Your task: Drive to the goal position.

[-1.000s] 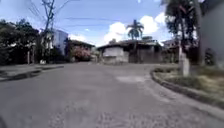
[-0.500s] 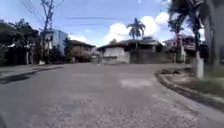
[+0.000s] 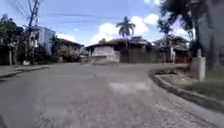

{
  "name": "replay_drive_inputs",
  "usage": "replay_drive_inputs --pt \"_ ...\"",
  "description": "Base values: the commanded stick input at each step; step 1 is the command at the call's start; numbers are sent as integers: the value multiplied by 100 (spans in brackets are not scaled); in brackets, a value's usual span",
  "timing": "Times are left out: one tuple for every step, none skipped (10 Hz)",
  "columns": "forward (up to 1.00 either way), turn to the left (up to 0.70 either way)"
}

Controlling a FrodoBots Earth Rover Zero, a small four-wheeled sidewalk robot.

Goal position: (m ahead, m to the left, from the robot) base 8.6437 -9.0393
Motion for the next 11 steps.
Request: replay_drive_inputs --pt "100 -38" --pt "100 -25" --pt "100 0" --pt "100 0" --pt "100 0" --pt "100 0" --pt "100 10" --pt "100 33" --pt "100 40" --pt "100 40" --pt "100 40"
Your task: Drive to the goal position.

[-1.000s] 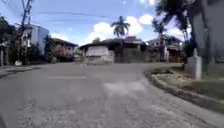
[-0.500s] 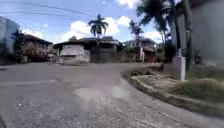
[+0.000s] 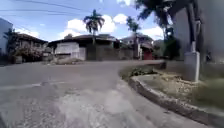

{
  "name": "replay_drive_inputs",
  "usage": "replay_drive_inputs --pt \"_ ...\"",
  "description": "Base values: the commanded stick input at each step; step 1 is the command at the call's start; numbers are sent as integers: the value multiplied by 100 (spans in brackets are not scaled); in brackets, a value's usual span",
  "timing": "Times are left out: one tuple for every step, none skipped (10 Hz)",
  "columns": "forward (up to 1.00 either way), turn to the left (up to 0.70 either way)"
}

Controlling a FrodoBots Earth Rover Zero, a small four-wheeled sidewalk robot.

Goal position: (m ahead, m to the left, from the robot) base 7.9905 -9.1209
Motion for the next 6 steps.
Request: replay_drive_inputs --pt "100 40" --pt "100 40" --pt "100 40" --pt "100 40" --pt "100 33" --pt "100 7"
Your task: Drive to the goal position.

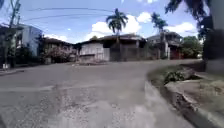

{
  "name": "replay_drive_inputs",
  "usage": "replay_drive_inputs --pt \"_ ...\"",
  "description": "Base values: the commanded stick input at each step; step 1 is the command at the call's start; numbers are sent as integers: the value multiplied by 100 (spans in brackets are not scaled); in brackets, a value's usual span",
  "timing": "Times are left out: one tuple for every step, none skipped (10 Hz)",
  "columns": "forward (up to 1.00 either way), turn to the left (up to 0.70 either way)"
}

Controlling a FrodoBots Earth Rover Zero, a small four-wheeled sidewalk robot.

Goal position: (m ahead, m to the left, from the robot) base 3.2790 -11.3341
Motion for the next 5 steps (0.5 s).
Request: replay_drive_inputs --pt "100 0" --pt "100 0" --pt "100 0" --pt "95 -16" --pt "91 -34"
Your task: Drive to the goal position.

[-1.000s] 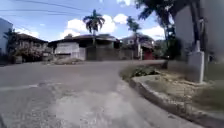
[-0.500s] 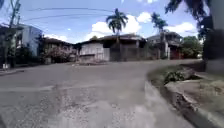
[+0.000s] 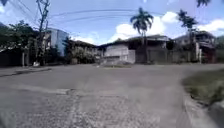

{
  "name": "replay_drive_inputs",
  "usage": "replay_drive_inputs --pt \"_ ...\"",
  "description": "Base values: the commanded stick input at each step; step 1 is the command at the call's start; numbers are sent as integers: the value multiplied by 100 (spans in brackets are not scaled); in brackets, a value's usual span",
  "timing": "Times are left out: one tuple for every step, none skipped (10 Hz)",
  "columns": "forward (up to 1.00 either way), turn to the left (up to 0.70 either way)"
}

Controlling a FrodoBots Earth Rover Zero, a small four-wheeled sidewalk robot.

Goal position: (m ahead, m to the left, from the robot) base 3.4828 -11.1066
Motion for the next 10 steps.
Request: replay_drive_inputs --pt "91 -37" --pt "91 -37" --pt "91 -37" --pt "91 -37" --pt "91 -37" --pt "91 -37" --pt "91 -37" --pt "91 -22" --pt "91 -5" --pt "92 0"
